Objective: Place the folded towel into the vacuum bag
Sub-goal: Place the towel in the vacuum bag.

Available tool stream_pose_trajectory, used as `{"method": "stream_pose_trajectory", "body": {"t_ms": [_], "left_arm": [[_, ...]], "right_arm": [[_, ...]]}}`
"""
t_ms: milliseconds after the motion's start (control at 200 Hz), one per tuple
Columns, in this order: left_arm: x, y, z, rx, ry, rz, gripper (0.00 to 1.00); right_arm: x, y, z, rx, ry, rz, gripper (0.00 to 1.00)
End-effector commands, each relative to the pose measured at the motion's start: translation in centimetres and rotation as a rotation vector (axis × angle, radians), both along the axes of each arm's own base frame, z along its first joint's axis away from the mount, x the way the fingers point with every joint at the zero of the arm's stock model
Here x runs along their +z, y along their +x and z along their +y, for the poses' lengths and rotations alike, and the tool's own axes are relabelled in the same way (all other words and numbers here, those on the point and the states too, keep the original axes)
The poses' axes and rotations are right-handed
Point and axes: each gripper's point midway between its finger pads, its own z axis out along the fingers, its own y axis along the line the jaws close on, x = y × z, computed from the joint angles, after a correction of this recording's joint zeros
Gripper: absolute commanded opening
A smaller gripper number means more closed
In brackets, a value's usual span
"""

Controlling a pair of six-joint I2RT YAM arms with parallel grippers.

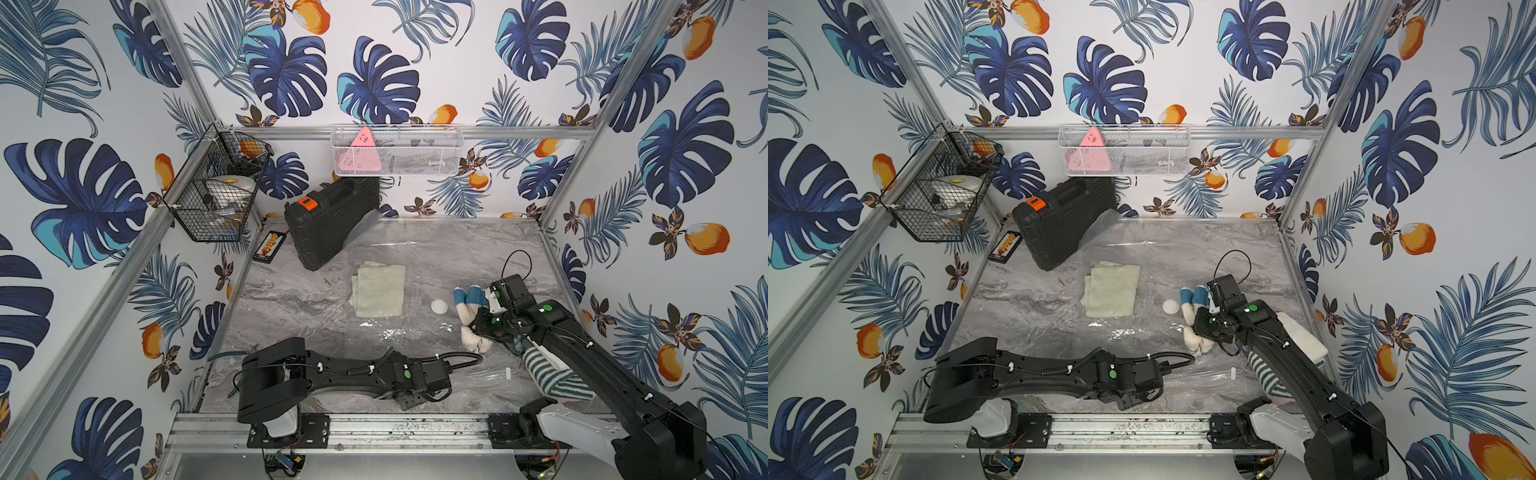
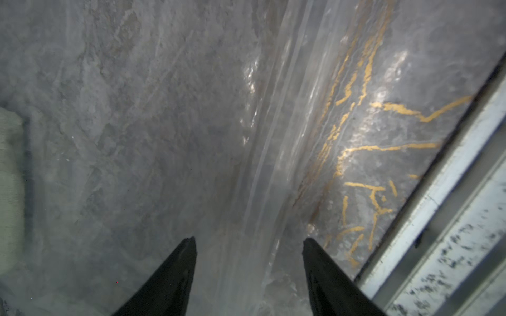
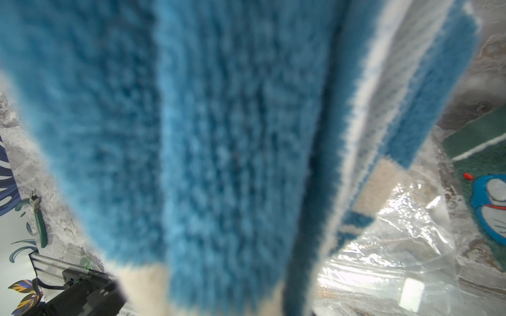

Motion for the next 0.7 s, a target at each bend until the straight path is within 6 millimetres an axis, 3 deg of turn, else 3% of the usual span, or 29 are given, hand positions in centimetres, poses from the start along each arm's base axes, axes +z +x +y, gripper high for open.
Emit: {"method": "stream_pose_trajectory", "body": {"t_ms": [0,180,255,310,420,525,691], "left_arm": [[-0.3,1.1,-0.1,-0.028,0.038,-0.055,0.65],[1.1,3.4,0.1,0.020,0.003,-0.087,0.48],[2.7,4.4,-0.1,0.053,-0.070,-0.082,0.32],[3.6,4.5,-0.5,0.059,-0.123,-0.060,0.25],[4.0,4.7,-0.8,0.066,-0.163,-0.007,0.00],[4.9,5.6,-0.9,0.117,-0.219,0.028,0.00],[9.1,7.5,-1.9,0.219,-0.414,0.052,0.00]], "right_arm": [[0.2,0.3,0.1,0.009,0.010,-0.019,0.25],[0.5,0.1,0.0,0.005,0.019,-0.016,0.25],[0.7,-0.3,0.0,0.004,0.030,-0.010,0.25],[0.9,-0.7,0.1,0.008,0.044,-0.002,0.25],[1.5,-1.7,0.2,0.010,0.072,0.004,0.24],[2.4,-3.1,0.9,0.023,0.132,0.015,0.19],[4.8,-6.5,3.9,0.099,0.240,-0.016,0.14]]}}
